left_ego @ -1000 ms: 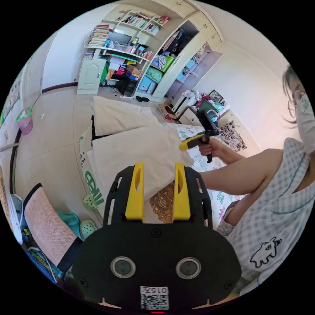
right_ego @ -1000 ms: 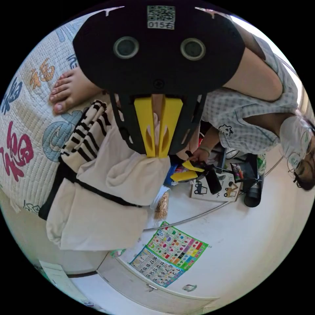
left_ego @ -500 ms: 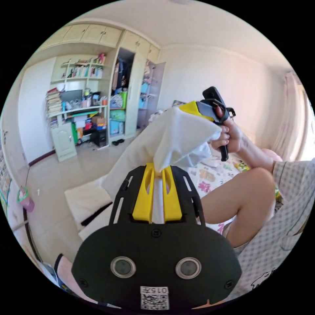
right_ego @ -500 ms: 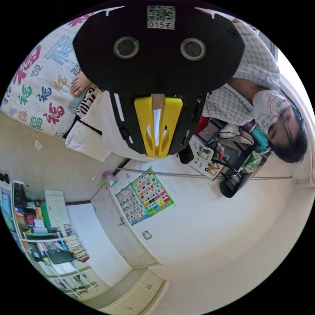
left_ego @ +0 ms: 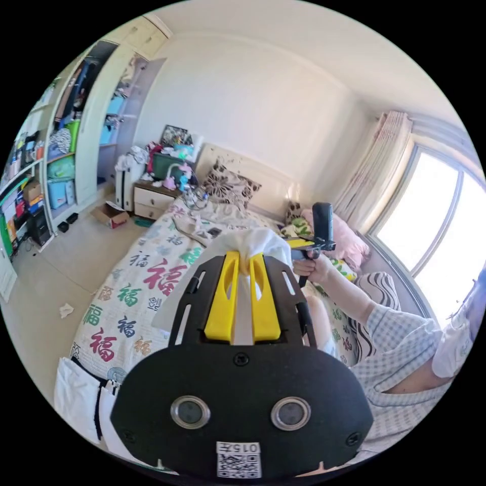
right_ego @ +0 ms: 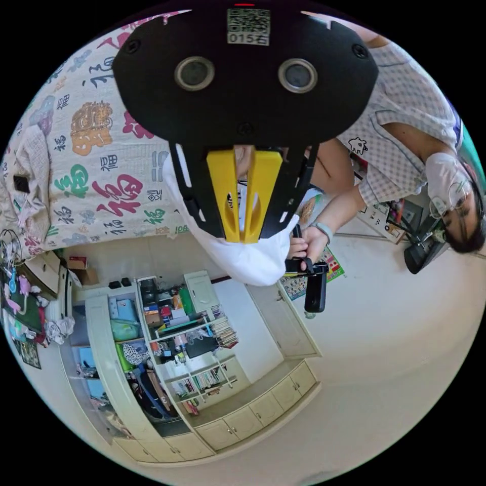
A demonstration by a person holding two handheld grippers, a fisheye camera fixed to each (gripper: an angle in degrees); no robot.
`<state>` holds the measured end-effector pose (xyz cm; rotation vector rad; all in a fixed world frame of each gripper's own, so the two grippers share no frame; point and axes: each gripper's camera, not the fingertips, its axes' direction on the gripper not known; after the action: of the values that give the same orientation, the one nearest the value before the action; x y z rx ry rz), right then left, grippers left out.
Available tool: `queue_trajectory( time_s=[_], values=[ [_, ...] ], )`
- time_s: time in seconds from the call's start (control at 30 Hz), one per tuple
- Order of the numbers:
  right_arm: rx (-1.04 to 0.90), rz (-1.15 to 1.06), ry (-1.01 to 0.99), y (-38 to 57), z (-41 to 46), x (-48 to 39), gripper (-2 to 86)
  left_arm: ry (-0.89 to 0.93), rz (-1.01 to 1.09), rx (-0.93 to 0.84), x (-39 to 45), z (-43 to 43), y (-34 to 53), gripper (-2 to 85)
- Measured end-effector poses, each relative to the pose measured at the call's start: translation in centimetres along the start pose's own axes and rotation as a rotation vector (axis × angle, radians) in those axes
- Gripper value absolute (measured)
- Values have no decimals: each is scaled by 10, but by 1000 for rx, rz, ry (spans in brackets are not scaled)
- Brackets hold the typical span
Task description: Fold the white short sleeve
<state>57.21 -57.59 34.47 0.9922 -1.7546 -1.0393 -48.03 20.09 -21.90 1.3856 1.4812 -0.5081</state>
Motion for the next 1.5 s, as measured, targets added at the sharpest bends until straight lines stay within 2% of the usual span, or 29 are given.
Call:
queue_trajectory(
  time_s=[0.13,0.23,0.4,0.53,0.67,0.73,0.83,0.9,0.97,1.17,1.27,1.5],
  values=[
    [124,43,-148,22,-78,31,4,37,21,-136,-1,72,-34,16],
    [146,71,-189,34,-118,51,0,178,-36,-207,-21,119,-45,14],
    [109,168,-277,47,-151,87,-1,253,-37,-332,-48,201,-47,17],
    [14,217,-268,57,-161,110,-2,262,96,-419,-58,267,-39,56],
    [-29,275,-300,73,-175,133,-2,287,173,-301,-68,302,-18,113],
    [-42,309,-328,81,-183,144,-2,234,179,-253,-76,311,-9,115],
    [-108,321,-339,90,-188,154,-2,232,125,-68,-92,311,3,113],
    [-110,323,-393,93,-187,159,-2,157,198,-105,-84,319,8,111],
    [-66,365,-498,99,-187,169,-1,64,277,-247,-71,343,19,111],
    [12,428,-586,113,-205,178,5,126,185,-240,-93,368,38,77],
    [16,438,-549,114,-221,174,19,192,162,-232,-106,374,43,10],
    [87,436,-300,128,-279,150,92,214,147,-216,-137,385,51,-8]
  ],
)
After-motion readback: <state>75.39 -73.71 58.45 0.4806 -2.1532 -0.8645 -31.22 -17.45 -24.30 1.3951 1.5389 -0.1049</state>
